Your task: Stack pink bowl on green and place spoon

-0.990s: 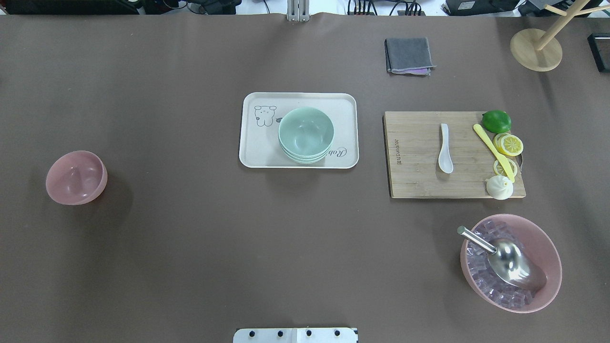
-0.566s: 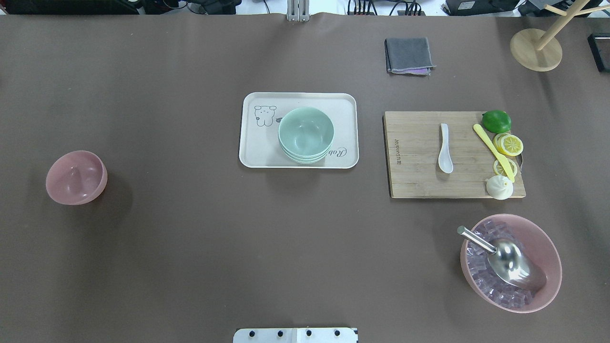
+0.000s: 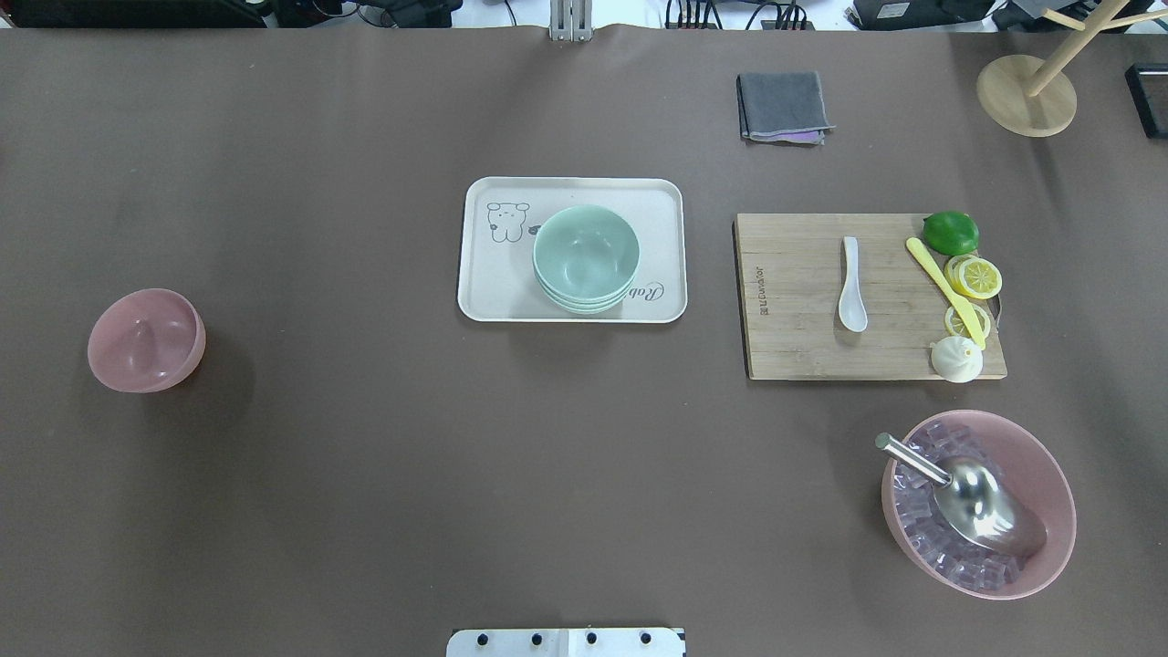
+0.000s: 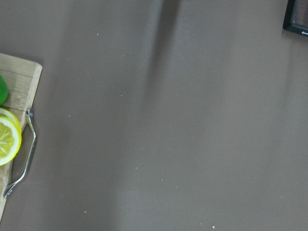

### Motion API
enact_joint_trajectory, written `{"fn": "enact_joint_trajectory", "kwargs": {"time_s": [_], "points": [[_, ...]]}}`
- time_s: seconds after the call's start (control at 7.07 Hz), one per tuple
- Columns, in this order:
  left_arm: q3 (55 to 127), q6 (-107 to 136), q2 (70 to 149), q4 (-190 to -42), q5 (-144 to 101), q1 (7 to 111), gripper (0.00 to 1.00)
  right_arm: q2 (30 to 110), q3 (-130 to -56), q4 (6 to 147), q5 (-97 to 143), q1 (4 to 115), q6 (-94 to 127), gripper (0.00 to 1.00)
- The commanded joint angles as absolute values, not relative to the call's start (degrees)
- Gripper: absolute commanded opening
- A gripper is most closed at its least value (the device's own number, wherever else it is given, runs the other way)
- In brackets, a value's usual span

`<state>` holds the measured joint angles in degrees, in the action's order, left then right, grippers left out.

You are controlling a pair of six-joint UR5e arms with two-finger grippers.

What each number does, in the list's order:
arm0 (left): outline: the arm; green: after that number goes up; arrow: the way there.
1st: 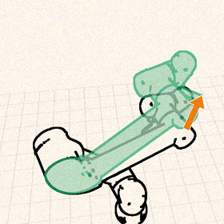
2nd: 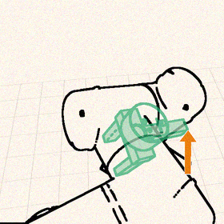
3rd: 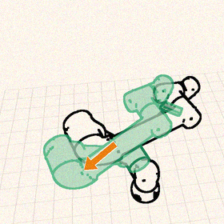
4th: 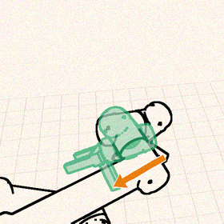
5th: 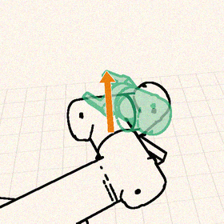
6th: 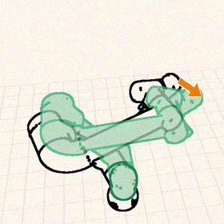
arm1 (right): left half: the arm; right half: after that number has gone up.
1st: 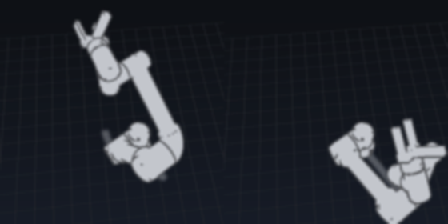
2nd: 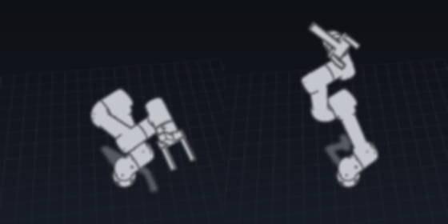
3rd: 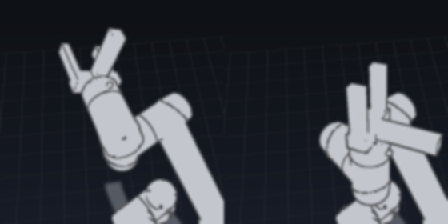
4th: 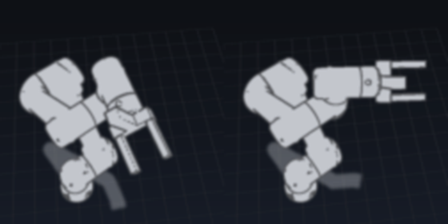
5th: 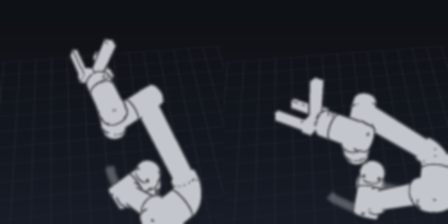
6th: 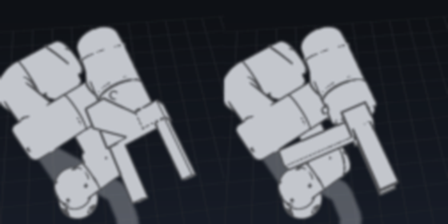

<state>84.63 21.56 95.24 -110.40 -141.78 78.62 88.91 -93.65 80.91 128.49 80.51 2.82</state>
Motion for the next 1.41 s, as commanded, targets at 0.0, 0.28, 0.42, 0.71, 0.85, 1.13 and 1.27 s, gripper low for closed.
{"fn": "enact_joint_trajectory", "kwargs": {"time_s": [0.0,0.28,0.42,0.71,0.85,1.13,1.27], "points": [[84.2,22.0,96.1,-109.7,-142.0,78.6,0.98,88.7,-93.6,80.9,128.5,80.5,2.8,1.0],[84.3,21.5,96.0,-109.2,-141.9,80.8,0.98,88.7,-93.6,80.9,128.4,80.5,2.8,1.0],[84.5,21.4,95.5,-110.6,-141.9,82.0,0.98,88.7,-93.6,80.9,128.5,80.5,2.8,1.0],[84.6,21.0,94.1,-116.7,-135.6,82.1,0.98,88.9,-93.7,80.9,128.6,80.5,2.8,1.0],[84.5,21.0,94.0,-116.6,-135.8,82.1,0.98,88.9,-93.7,80.9,128.6,80.5,2.8,1.0],[84.6,20.0,92.1,-117.9,-135.8,82.1,0.98,88.9,-93.8,80.9,128.6,80.5,2.8,1.0],[84.3,19.5,92.2,-117.4,-135.8,82.1,0.98,88.9,-93.8,80.9,128.7,80.5,2.9,1.0]]}}
